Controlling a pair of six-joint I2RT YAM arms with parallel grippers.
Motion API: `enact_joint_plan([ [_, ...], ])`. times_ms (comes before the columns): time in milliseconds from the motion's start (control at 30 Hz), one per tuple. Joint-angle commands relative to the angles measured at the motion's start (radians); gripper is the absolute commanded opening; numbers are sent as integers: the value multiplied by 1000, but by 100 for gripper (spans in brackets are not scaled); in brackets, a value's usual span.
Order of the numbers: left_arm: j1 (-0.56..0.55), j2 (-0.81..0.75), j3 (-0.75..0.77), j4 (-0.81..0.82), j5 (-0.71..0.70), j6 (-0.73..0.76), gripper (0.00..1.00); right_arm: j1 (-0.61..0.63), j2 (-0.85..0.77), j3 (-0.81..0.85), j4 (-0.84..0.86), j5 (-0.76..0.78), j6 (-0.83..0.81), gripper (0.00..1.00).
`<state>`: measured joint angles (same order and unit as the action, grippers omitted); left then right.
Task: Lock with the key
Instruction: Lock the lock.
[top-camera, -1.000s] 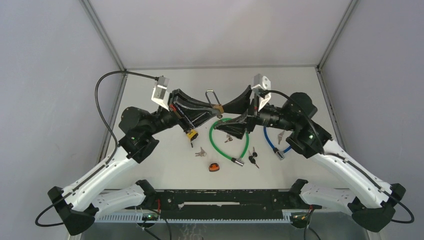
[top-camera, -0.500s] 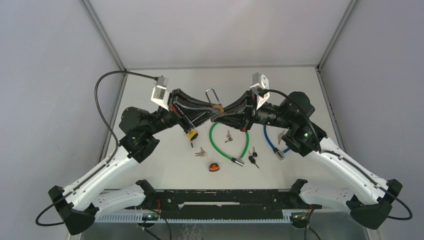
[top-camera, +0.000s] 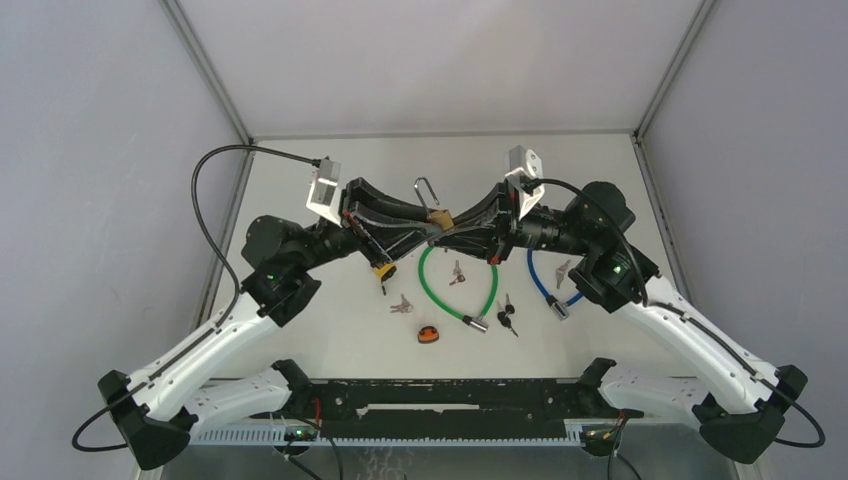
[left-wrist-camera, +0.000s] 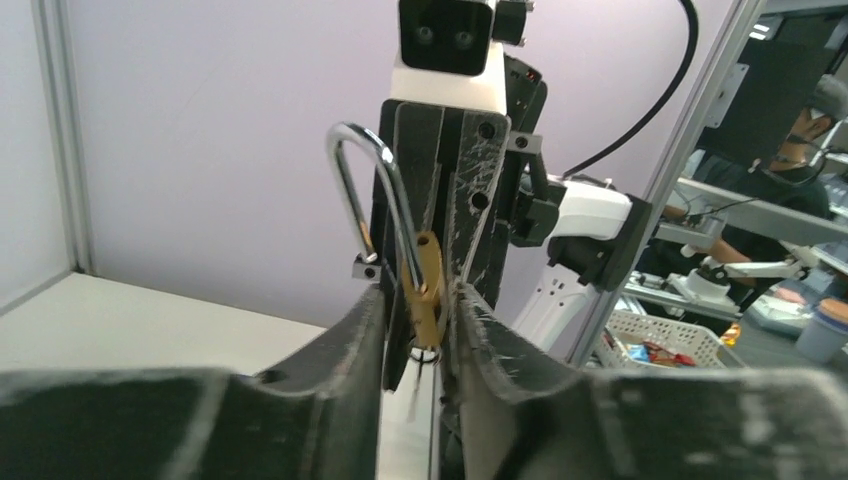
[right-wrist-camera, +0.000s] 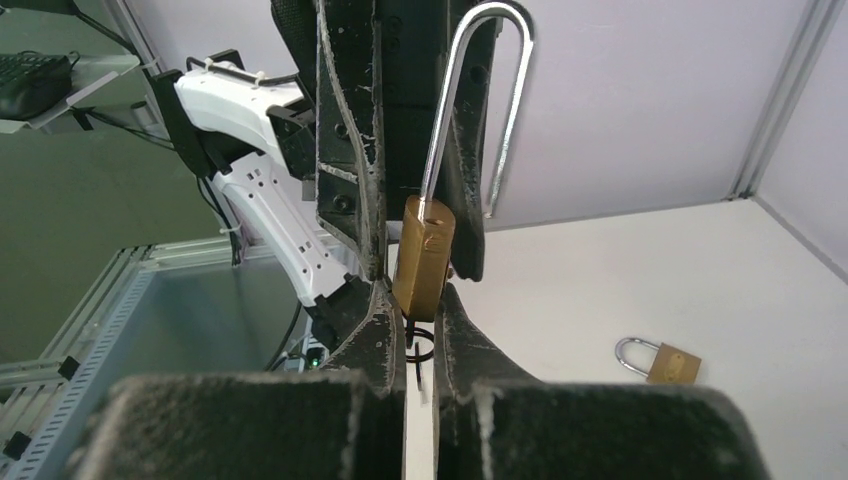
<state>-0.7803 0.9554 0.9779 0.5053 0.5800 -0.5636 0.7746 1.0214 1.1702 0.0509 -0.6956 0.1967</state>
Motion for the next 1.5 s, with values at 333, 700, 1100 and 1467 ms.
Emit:
enact_joint_plan([
  [333, 64, -39, 76, -257, 0, 141, 75, -37, -80, 17, -61, -15, -45, 0],
  [700, 163, 95, 486, -980, 170, 262, 71, -21, -95, 30, -398, 194, -252, 0],
  [1100, 183, 268, 638, -1062, 154, 62, 71, 0, -19, 31, -337, 237, -293, 0],
  [1467, 182, 304, 648, -1092, 166, 62, 36, 6, 13, 83, -365, 232, -324, 0],
])
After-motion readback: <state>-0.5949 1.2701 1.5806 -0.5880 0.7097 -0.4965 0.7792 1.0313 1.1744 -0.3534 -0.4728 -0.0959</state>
